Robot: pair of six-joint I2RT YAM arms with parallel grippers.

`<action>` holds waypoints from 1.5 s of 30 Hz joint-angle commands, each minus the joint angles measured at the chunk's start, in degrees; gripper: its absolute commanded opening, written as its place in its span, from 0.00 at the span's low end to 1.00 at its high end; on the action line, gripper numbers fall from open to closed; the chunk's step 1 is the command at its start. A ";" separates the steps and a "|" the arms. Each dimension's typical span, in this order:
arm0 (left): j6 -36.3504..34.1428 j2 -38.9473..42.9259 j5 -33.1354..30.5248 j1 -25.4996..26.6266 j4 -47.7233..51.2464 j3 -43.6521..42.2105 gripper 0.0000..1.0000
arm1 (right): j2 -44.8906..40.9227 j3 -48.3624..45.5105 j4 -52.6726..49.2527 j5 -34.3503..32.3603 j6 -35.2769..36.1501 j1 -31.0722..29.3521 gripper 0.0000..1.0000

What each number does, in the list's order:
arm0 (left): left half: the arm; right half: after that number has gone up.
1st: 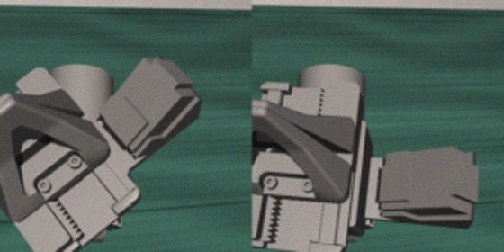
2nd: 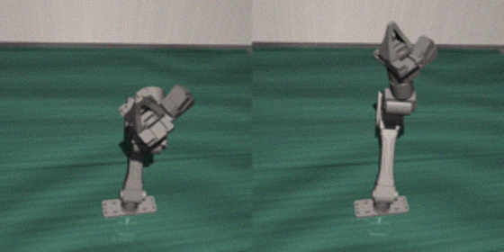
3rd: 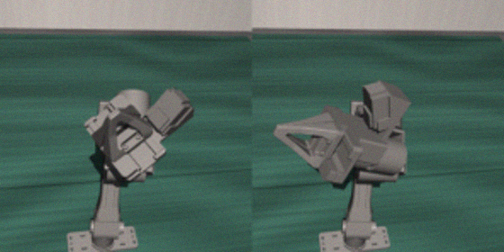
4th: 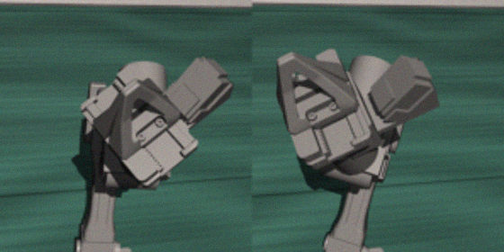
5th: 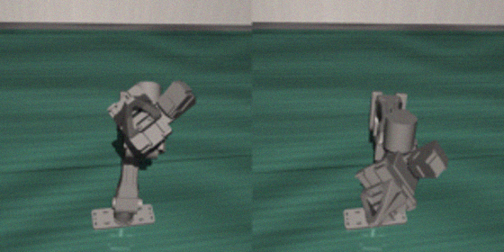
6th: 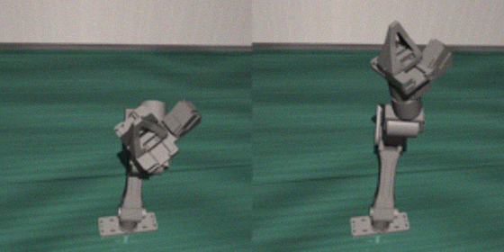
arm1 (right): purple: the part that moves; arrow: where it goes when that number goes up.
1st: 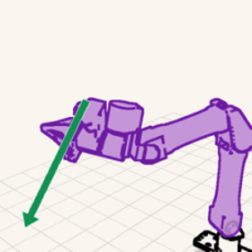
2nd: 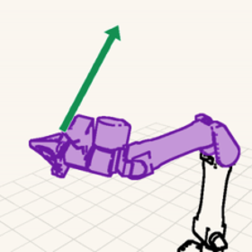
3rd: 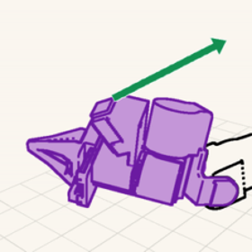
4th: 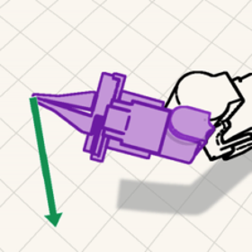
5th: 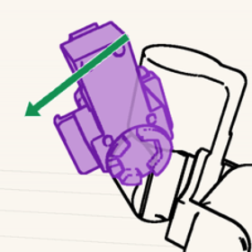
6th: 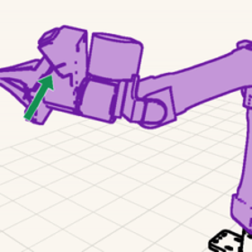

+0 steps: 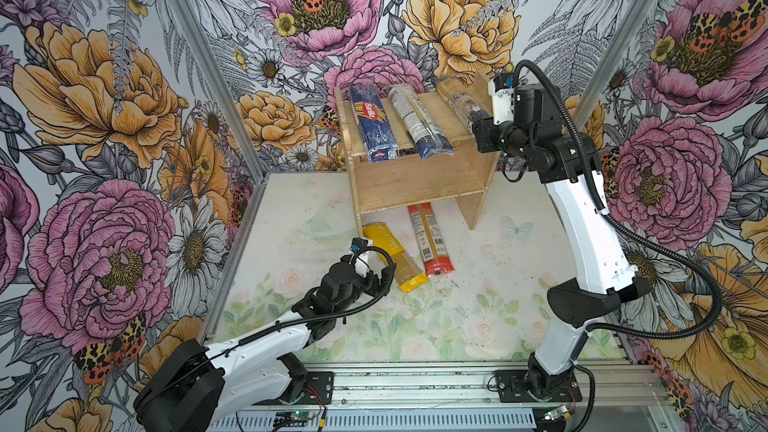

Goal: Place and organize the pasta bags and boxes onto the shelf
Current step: 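Tilt the bag down and lay it on the upper shelf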

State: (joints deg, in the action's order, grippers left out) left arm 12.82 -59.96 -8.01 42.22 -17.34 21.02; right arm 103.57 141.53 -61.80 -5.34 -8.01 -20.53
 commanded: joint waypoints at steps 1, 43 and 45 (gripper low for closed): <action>-0.89 1.16 -0.83 0.55 0.29 0.22 0.99 | -1.13 0.12 6.78 0.77 0.17 0.24 0.37; -0.60 1.60 -0.43 0.48 0.42 0.33 0.99 | -2.93 -3.16 6.86 1.77 0.28 0.54 0.51; -0.60 1.57 -0.34 0.50 0.39 0.39 0.99 | -3.08 -3.11 6.87 1.74 0.28 0.61 0.51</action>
State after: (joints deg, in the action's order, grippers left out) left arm 12.84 -59.22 -8.08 42.22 -17.17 20.99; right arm 102.45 138.37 -57.23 -4.27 -7.86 -20.25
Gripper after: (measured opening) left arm 0.988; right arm 0.506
